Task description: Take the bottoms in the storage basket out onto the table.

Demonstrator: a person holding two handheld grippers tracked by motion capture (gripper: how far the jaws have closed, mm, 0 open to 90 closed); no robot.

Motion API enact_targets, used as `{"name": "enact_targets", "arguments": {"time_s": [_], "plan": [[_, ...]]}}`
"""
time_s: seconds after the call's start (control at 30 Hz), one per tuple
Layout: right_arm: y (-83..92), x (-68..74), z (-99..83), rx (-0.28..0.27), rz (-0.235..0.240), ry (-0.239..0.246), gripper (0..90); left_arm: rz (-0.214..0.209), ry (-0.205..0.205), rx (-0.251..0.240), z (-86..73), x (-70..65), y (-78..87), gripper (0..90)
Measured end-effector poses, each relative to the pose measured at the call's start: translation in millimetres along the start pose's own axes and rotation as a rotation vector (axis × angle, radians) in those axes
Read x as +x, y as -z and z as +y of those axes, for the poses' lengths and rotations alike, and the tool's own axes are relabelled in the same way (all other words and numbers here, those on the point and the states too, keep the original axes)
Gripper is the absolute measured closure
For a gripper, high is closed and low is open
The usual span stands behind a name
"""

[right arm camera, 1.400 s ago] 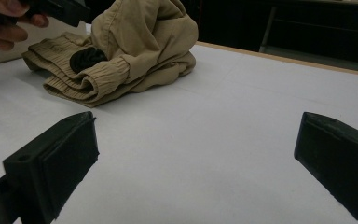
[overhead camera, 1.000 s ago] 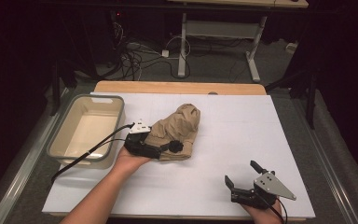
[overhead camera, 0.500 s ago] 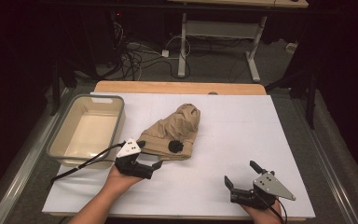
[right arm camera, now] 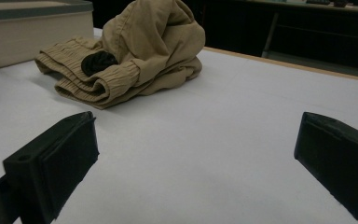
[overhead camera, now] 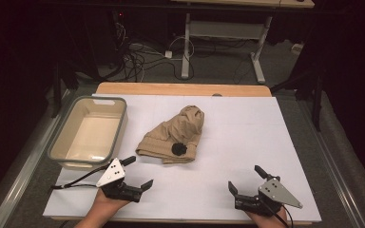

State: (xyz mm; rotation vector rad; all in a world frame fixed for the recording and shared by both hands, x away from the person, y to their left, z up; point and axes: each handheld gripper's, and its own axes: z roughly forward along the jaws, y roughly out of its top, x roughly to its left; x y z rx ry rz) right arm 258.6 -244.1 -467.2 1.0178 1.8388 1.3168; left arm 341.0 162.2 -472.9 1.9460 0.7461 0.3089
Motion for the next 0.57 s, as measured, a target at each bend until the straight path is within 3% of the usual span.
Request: {"name": "enact_targets", "arguments": {"time_s": [0.1,0.3,0.47,0.57], "plan": [[0.0,0.9,-0.1,-0.002,-0.001,0.000,0.5,-0.010,-0.022,-0.010,-9.8,-6.8,10.1,0.0],[0.4,3.3,0.0,-0.007,0.003,0.008,0.5,-0.009,-0.013,-0.069,-28.3,-13.8,36.9,0.0],[5.7,5.5,0.3,-0.016,0.004,0.008,0.5,0.017,-0.045,-0.133,-35.4,-17.9,43.8,0.0],[6.8,5.5,0.4,-0.030,-0.006,0.001,0.5,0.015,-0.032,-0.110,-34.3,-14.4,38.7,0.0]]}}
